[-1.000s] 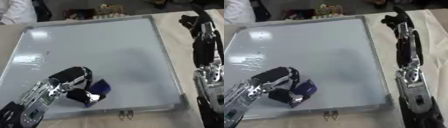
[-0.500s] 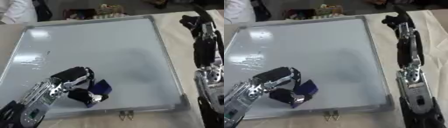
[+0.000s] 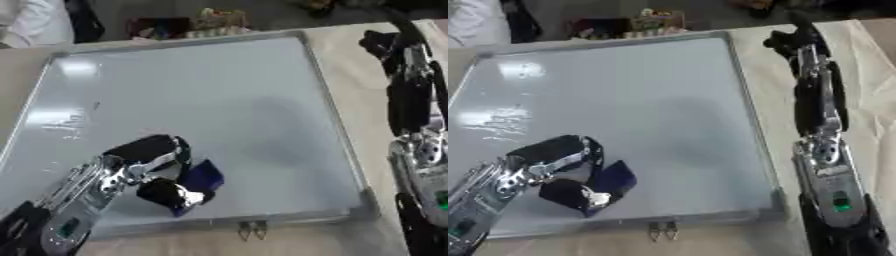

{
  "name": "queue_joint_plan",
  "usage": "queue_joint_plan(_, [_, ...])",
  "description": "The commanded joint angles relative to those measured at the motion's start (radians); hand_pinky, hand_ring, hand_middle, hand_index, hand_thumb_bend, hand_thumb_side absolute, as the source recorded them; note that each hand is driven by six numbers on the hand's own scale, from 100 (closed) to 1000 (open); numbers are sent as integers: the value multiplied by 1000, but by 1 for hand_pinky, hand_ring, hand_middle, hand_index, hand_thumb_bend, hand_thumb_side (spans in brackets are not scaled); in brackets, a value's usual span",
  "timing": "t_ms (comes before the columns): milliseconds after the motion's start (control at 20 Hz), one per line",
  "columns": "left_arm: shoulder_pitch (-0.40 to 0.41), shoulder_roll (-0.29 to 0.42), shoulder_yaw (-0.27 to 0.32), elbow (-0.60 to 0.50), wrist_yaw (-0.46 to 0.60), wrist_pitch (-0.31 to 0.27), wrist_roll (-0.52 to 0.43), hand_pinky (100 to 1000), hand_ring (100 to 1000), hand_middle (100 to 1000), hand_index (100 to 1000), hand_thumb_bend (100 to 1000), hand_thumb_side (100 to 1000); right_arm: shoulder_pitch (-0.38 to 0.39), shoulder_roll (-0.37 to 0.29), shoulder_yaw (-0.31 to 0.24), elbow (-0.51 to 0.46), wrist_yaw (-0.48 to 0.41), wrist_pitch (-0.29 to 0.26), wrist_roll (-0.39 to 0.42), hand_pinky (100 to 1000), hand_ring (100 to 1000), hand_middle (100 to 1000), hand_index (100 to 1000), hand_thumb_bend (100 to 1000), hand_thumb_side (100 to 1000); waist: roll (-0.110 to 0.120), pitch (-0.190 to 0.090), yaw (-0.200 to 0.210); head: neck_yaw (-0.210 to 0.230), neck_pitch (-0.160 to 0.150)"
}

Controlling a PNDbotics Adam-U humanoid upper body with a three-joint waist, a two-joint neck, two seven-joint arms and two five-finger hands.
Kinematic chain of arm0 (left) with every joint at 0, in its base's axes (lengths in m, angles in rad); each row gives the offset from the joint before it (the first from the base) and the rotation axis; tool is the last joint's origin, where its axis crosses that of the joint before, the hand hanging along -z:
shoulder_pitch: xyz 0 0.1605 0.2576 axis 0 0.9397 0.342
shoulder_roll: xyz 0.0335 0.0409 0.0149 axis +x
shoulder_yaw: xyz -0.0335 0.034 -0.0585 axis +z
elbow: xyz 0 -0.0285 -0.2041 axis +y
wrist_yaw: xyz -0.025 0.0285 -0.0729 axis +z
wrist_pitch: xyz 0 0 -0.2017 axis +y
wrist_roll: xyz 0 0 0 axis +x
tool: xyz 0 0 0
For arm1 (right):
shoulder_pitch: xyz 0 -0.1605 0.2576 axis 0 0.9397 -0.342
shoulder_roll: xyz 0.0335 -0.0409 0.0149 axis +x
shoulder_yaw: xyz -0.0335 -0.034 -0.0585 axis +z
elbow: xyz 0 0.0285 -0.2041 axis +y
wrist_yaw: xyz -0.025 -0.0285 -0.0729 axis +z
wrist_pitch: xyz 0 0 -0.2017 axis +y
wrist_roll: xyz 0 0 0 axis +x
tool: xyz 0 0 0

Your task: Wipe the whiteboard clean with a brush.

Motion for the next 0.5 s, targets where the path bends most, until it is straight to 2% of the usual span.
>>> queue_joint_plan(50, [0, 3, -4, 0, -1, 4, -5, 713, 719, 539, 400, 320, 613, -5, -15, -5, -11, -5, -2, 0, 875, 857, 605, 936, 100, 1000, -3, -15, -1, 3, 2])
queue_joint_plan(100, [1, 3, -4, 2, -3, 4, -5, 705, 713, 529, 399, 296, 604, -5, -15, -5, -11, -6, -2, -1, 875, 857, 605, 936, 101, 1000, -4, -15, -1, 3, 2])
queue_joint_plan(350, [5, 3, -4, 10, -10, 1, -8, 687, 697, 506, 390, 286, 600, -5, -15, -6, -11, -6, -3, -1, 875, 857, 605, 936, 100, 1000, -4, -14, -2, 4, 2])
queue_joint_plan(500, [6, 3, -3, 13, -11, -2, -10, 688, 705, 545, 376, 293, 603, -5, -15, -7, -11, -6, -3, -2, 875, 857, 605, 936, 100, 1000, -5, -13, -1, 4, 2])
